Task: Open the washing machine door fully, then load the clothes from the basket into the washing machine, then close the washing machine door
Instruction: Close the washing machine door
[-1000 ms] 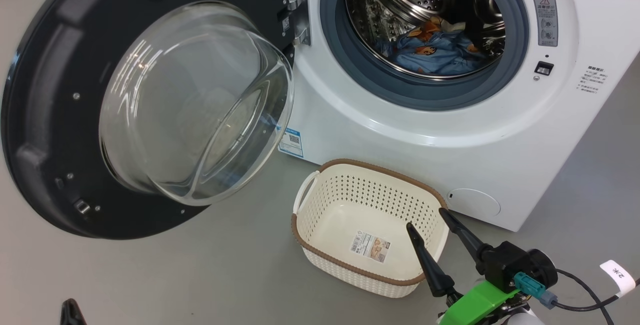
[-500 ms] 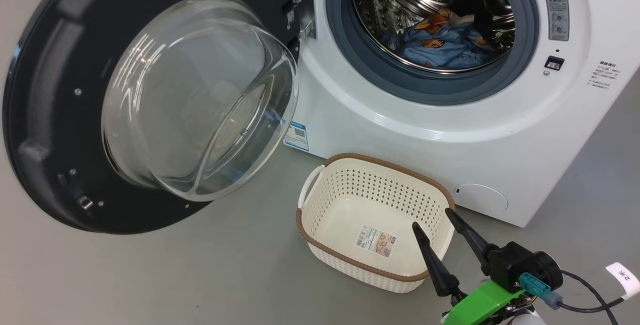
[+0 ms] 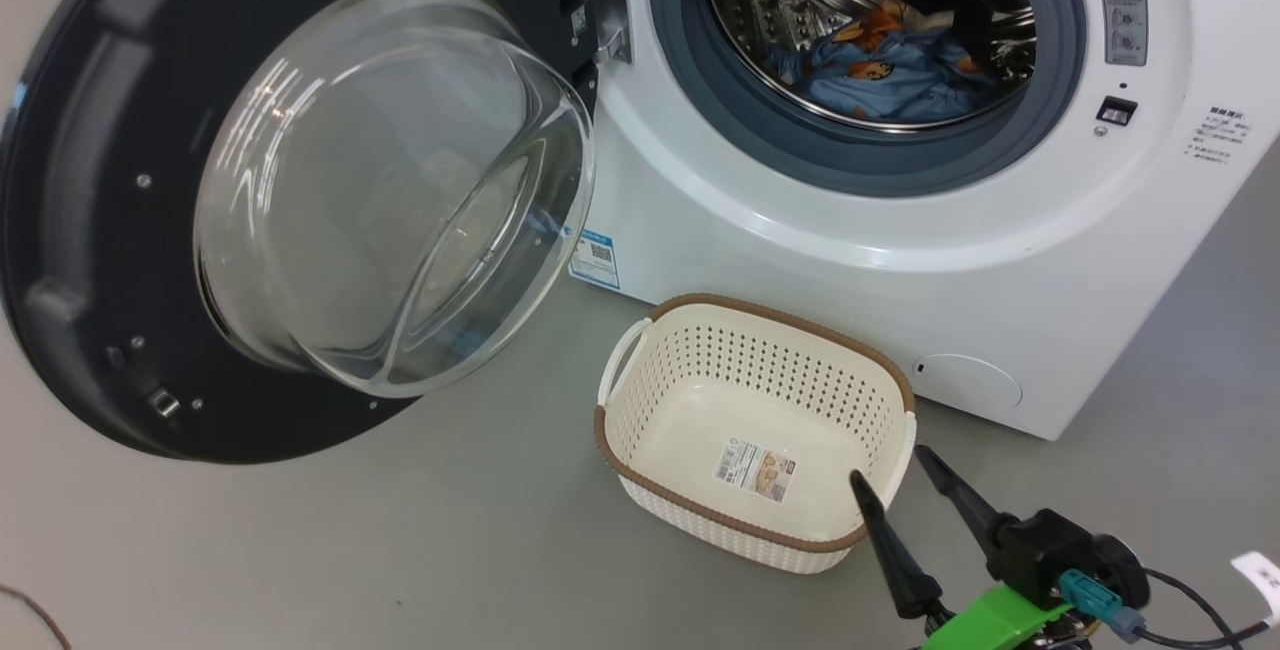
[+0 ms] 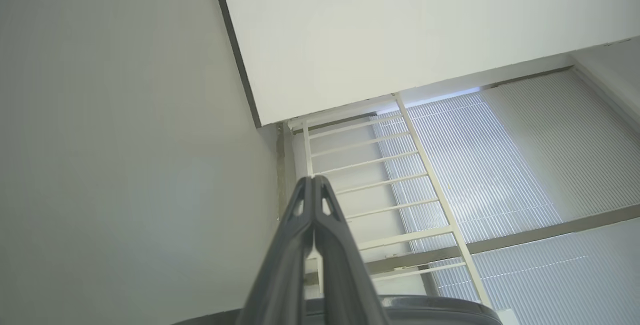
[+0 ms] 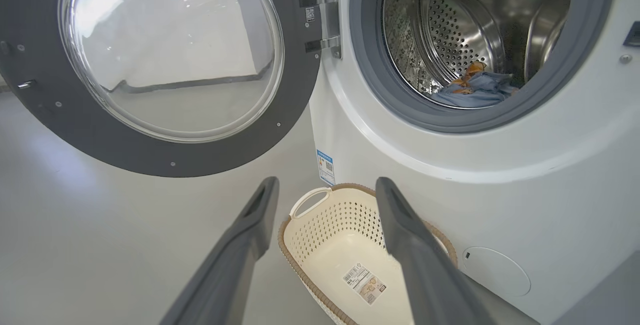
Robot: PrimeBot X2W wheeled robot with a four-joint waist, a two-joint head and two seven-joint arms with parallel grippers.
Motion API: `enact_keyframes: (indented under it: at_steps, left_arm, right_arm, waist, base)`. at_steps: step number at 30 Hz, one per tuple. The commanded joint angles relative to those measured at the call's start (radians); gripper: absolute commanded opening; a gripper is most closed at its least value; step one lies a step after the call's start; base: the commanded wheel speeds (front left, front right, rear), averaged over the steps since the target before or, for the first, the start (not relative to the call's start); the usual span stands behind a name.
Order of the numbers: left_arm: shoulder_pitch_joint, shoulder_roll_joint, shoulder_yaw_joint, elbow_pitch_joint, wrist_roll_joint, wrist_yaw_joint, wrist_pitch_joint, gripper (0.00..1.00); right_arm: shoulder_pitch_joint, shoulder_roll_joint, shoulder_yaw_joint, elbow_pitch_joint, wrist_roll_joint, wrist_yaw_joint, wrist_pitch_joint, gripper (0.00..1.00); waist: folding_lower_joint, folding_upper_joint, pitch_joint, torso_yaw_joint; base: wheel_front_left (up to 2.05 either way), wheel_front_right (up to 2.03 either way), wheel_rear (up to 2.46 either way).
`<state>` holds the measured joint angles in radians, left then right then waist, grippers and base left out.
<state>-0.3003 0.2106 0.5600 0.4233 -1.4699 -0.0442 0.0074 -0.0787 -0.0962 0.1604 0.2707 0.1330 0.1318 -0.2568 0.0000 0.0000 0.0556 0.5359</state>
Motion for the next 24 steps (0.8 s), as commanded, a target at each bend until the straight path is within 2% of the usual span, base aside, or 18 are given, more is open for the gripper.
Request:
enact_keyframes:
  at_steps: [1,7,15,24]
  left_arm:
    - [-0.048,0.058,0.030,-0.011,-0.018,-0.003,0.018,0.00]
    - [-0.171,0.127,0.058,0.130,-0.102,-0.007,0.093,0.00]
    - [-0.259,0.205,0.015,0.305,-0.092,-0.056,0.170,0.00]
    - [-0.270,0.210,0.033,0.383,-0.139,-0.084,0.247,0.00]
  right_arm:
    - [-0.006,-0.003,0.016,-0.022,0.001,-0.001,-0.005,1.00]
    - [0.033,-0.009,0.001,-0.022,-0.005,-0.001,-0.005,1.00]
    - [0.076,-0.018,-0.032,-0.040,-0.016,-0.001,-0.005,1.00]
    - [0.077,-0.034,-0.035,-0.046,-0.020,-0.001,-0.005,1.00]
  waist:
    - [0.0000,0.0000,0.007,0.000]
    - [0.0000,0.0000,0.027,-0.002]
    - [0.0000,0.0000,0.032,-0.030]
    - [0.0000,0.0000,0.049,-0.080]
  base:
    - [0.00,0.00,0.00]
    - [0.00,0.00,0.00]
    - [0.00,0.00,0.00]
    - [0.00,0.00,0.00]
